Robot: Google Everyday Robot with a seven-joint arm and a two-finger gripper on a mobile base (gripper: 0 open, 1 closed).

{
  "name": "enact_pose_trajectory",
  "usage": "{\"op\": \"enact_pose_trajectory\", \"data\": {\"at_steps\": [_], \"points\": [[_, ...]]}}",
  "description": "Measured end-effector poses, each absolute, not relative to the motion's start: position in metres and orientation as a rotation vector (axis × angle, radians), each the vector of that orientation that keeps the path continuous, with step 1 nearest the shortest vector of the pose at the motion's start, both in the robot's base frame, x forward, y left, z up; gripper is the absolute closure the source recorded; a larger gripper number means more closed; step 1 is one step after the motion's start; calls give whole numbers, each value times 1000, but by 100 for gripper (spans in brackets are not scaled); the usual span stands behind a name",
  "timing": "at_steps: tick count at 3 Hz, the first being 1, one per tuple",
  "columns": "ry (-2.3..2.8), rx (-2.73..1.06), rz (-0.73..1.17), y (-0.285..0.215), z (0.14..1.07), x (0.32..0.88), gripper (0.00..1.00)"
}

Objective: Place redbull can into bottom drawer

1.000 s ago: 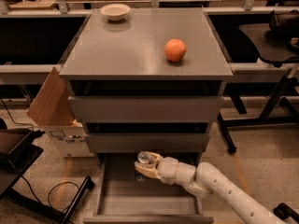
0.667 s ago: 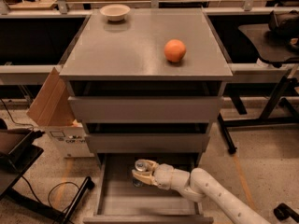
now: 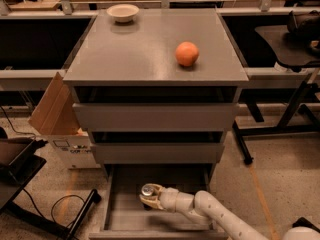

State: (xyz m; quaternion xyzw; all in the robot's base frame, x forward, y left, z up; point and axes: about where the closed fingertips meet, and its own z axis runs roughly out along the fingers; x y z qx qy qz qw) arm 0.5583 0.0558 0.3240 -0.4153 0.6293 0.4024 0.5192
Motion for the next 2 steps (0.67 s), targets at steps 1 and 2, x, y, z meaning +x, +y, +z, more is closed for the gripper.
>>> {"op": "enact_pose_trajectory", "data": {"at_steps": [1,2], "points": [[1590,-983,878,65,273,572,100],[1590,-983,878,65,273,572,100]]}}
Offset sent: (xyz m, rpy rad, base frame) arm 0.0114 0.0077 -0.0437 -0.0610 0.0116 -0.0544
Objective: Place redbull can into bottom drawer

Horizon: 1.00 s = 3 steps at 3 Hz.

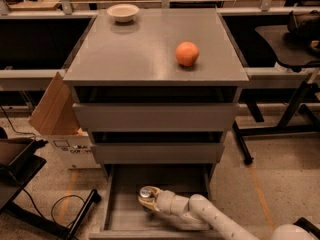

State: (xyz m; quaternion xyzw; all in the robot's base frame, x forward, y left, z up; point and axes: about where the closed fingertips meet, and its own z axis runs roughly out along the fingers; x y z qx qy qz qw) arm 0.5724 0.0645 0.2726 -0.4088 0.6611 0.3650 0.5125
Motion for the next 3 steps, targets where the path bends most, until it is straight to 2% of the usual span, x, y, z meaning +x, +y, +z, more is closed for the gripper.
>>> {"op": "enact_pose_trajectory", "data": {"at_steps": [3], "points": [[1368,-1136,966,124,240,607,100]]}}
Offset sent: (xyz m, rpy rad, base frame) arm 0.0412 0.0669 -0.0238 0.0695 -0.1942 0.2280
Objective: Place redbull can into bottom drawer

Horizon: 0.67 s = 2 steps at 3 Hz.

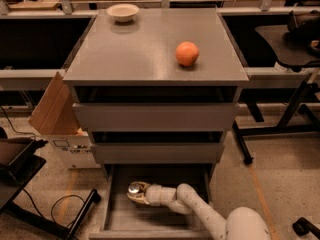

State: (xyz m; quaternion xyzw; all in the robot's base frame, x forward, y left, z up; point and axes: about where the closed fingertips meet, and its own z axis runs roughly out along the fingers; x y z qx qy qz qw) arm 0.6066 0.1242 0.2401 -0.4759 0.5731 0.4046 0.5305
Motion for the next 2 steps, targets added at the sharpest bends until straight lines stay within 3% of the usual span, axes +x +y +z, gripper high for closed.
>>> {"op": "enact_pose_trajectory", "data": {"at_steps": [1,2], "points": [[1383,-1110,987,126,215,614,100],[1388,-1105,978,124,211,620,85]]}}
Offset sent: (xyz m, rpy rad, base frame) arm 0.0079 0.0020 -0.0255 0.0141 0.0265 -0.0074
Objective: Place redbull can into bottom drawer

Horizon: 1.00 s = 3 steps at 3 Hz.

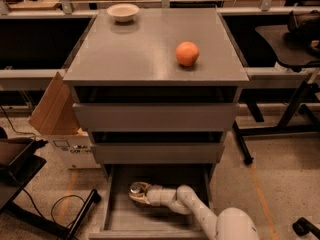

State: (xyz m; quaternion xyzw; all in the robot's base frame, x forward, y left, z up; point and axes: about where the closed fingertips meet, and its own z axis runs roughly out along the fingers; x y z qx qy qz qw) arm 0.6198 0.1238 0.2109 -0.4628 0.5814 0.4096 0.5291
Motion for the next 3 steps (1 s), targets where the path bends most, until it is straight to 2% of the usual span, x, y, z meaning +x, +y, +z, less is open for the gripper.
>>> {"op": "enact_pose_trajectory", "data": {"at_steps": [1,2,3], "points": [[1386,-1107,984,127,211,619,55],[1384,-1108,987,130,211,618,31],[1381,-1110,994,134,212,616,0]]}}
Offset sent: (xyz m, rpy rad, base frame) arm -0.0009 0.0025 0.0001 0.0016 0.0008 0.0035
